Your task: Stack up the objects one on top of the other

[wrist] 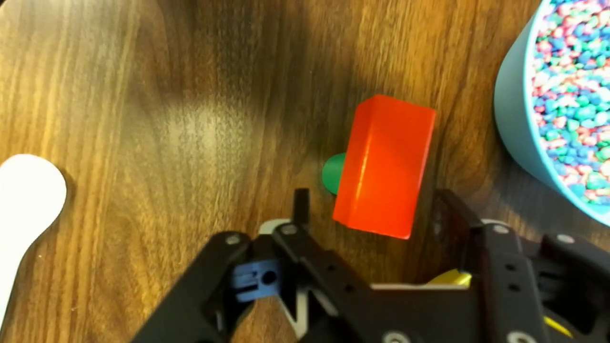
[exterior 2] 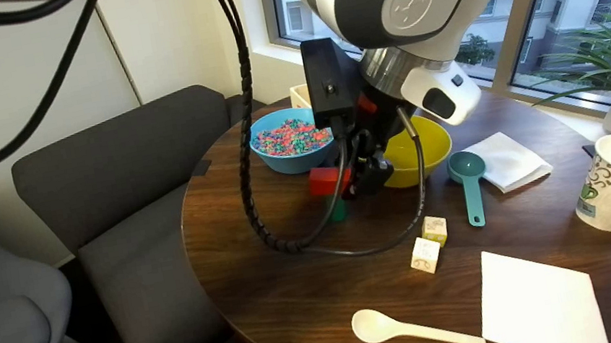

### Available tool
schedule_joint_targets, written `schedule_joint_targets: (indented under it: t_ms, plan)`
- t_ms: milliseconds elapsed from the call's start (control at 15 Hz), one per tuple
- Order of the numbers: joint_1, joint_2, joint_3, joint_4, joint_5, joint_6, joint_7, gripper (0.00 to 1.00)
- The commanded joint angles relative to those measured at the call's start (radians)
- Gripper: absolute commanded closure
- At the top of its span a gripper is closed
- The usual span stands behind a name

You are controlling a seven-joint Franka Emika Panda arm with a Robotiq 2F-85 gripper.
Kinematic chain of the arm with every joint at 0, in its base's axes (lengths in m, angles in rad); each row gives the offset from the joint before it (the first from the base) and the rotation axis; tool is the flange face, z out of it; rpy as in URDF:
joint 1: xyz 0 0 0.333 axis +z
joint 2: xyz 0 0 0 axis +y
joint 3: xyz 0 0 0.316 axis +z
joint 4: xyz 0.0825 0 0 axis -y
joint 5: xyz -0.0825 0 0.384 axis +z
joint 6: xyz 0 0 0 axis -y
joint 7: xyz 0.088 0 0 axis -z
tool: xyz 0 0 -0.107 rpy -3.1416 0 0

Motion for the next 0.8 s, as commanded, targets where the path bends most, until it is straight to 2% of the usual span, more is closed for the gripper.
schedule_joint_targets:
  t_ms: [0,133,267,733]
  plan:
    - [-0.009,0.025,0.001,0.037,0.033,-0.043,0.014,0.64]
    - [-0.009,0.026,0.001,0.039,0.034,-0.045,0.014,0.80]
    - [-0.011,0.024,0.001,0.043,0.038,-0.053,0.014,0.92]
    - [0.028,-0.036,-0.008,0.061,-0.046,-0.098,0.044,0.92]
